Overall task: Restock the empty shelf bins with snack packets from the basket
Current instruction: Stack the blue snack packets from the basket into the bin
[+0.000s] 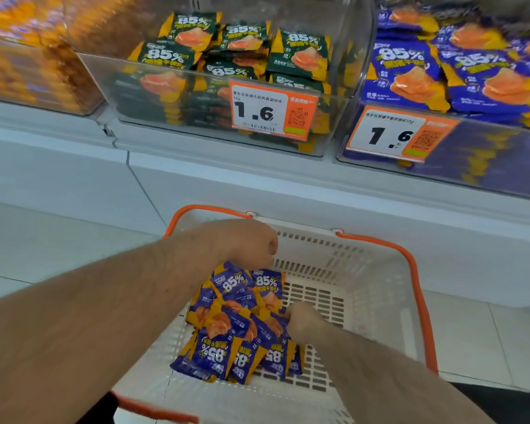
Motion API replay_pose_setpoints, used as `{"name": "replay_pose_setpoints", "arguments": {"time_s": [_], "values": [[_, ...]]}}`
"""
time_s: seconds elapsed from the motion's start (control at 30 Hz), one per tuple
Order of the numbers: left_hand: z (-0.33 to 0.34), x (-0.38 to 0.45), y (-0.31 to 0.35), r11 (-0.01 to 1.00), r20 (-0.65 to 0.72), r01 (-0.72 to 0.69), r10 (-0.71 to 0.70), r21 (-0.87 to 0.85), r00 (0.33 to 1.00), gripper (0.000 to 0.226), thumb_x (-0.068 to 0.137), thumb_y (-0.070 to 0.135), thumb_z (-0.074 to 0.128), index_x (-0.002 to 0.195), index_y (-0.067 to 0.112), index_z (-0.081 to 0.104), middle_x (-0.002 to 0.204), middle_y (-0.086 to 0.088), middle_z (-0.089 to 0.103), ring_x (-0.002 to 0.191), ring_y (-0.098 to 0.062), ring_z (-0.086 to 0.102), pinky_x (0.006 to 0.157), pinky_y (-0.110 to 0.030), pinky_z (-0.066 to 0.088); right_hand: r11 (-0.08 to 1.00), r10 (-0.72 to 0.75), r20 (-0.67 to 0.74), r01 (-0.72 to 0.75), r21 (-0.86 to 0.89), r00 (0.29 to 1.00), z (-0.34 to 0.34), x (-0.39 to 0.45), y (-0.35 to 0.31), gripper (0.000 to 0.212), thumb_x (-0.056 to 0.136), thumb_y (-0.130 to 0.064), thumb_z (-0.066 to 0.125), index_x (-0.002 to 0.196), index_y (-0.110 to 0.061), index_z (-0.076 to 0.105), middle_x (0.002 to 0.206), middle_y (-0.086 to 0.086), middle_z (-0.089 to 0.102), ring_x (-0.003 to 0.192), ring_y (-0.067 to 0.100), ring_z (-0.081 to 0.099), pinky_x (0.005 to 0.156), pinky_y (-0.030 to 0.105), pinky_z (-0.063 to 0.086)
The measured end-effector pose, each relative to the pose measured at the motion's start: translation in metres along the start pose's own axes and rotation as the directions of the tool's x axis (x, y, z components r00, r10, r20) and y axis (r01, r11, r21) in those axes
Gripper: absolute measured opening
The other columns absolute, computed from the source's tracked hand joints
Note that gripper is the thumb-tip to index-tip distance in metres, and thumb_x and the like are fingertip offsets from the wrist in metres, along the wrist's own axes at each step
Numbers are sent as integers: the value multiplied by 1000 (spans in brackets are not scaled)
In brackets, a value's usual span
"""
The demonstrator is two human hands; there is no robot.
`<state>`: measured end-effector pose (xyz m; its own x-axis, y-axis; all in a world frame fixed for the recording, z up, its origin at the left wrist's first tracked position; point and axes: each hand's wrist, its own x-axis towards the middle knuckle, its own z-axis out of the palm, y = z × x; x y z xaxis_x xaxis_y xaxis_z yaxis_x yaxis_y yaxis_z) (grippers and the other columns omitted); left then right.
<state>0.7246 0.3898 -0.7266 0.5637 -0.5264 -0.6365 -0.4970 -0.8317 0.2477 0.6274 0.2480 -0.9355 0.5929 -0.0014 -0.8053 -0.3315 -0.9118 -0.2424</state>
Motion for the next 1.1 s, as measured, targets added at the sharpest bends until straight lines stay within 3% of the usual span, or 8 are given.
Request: {"name": "replay_pose_setpoints", "arguments": {"time_s": [0.2,0.33,0.5,0.6,0.73,0.87,0.97,1.1], "values": [[-14,-11,10,998,-45,-63,62,-23,997,41,99,26,47,139,19,49,143,0,48,125,-20,48,96,-29,38,999,-36,-153,34,-17,988,-79,-56,9,18,85,0,48,86,-13,61,77,5,57,78,24,54,64,30,40],[-24,-20,12,996,-93,-36,29,-76,995,50,99,33,50,145,15,39,147,-4,44,129,-23,46,101,-31,38,993,-90,-305,108,44,948,-127,-105,9,23,80,4,51,69,-16,55,72,7,56,70,22,52,58,29,38],[-35,-34,14,971,-180,27,-72,-237,981,71,91,45,61,145,10,32,139,-10,48,117,-26,53,91,-34,47,847,-141,-419,329,418,897,-163,-174,-6,27,85,14,50,95,-4,66,78,5,64,58,5,56,52,16,41],[-39,-37,17,832,-201,-12,-119,-555,972,51,86,29,70,125,11,42,108,-8,59,85,-21,60,67,-34,52,738,-153,-453,406,539,879,-177,-198,-7,31,88,17,46,114,7,60,91,13,66,72,15,62,58,19,47],[-52,-48,22,451,-318,-230,-128,-862,939,52,86,0,68,129,14,43,97,-6,64,77,-20,65,64,-32,57,657,-159,-558,509,556,815,-191,-231,-10,26,85,18,52,99,-4,58,93,14,68,71,21,66,58,25,52],[-68,-56,21,445,-383,-307,-91,-841,919,56,84,6,74,129,19,43,106,-7,67,92,-22,68,71,-36,58,647,-116,-733,611,456,670,-210,-255,-14,39,81,14,61,93,-16,39,109,8,66,82,24,61,57,33,46],[-80,-62,27,436,-417,-361,-38,-825,908,58,81,11,77,129,22,45,111,-8,67,96,-23,69,79,-41,59,630,-211,-728,660,408,652,-217,-269,-17,30,83,15,62,88,-11,47,94,4,66,81,23,63,56,30,46],[-95,-70,38,358,-462,-445,42,-821,886,57,86,9,71,134,20,44,111,-8,71,99,-25,69,84,-44,57,545,-217,-747,713,441,628,-223,-285,-19,29,80,19,62,77,-8,54,85,12,60,82,31,61,71,45,43]]}}
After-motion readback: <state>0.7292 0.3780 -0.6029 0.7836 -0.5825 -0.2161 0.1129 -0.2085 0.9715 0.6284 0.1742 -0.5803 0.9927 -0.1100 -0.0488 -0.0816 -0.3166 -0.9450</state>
